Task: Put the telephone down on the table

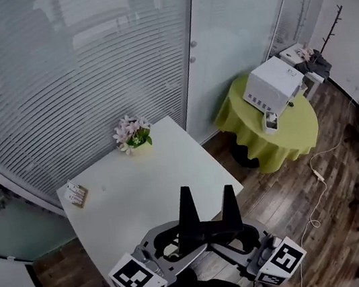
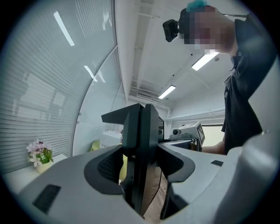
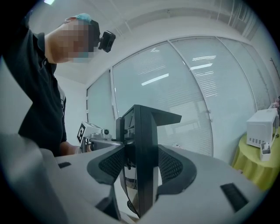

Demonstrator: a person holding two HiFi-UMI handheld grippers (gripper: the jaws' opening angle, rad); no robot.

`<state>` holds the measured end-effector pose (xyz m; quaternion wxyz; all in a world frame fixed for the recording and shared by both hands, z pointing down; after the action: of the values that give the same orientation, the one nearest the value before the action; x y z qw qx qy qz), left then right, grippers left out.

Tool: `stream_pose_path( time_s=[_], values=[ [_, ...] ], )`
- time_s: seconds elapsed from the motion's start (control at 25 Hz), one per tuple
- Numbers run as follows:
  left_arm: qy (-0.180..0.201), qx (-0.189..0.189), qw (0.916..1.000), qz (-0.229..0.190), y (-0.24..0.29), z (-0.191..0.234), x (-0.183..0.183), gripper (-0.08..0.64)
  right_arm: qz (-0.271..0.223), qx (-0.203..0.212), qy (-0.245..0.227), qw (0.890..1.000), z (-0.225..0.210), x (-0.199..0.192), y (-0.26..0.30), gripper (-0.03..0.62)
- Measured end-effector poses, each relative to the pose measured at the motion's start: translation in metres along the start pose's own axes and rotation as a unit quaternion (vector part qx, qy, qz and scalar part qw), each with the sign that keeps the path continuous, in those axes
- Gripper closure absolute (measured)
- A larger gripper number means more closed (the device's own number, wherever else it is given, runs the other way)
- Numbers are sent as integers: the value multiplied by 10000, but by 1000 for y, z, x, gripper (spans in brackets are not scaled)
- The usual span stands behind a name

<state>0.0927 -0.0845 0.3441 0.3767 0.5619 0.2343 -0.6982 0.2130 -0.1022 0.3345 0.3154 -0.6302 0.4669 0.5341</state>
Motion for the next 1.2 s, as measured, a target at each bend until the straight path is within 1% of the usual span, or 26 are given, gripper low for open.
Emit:
stream_pose_path(
  time_s=[0.16, 0.32, 0.48, 0.6, 0.88, 1.04, 1.2],
  values=[
    [8, 265, 9996, 11, -12, 34, 3, 311, 85, 279, -14, 9996, -13, 3, 40, 347],
    [-56, 648, 9979, -73, -25, 58, 5, 311, 212, 662, 27, 9976, -21, 5, 72, 347],
    [-235, 1121, 9933, -171, -31, 81, 6, 311, 325, 1092, 40, 9935, -35, 6, 103, 347],
    [-230, 1478, 9886, -197, -32, 97, 8, 311, 387, 1463, 116, 9884, -49, 7, 123, 347],
    [-478, 2372, 9698, -291, -23, 127, 5, 311, 646, 2349, 43, 9699, -87, 5, 163, 347],
    [-611, 2764, 9587, -257, -5, 147, 8, 311, 831, 2702, 69, 9592, -118, 8, 178, 347],
    [-873, 3078, 9471, -272, 12, 167, -2, 310, 1087, 2988, 290, 9477, -146, 0, 194, 347]
  ],
)
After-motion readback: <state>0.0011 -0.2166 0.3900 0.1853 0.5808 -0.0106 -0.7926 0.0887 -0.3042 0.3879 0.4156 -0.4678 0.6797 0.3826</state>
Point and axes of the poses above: the fingertips, and each gripper's own axes: y forward along the fingers, z to its left, x out of its top, the point moved 5 cm from there along -y, backward along the fingers
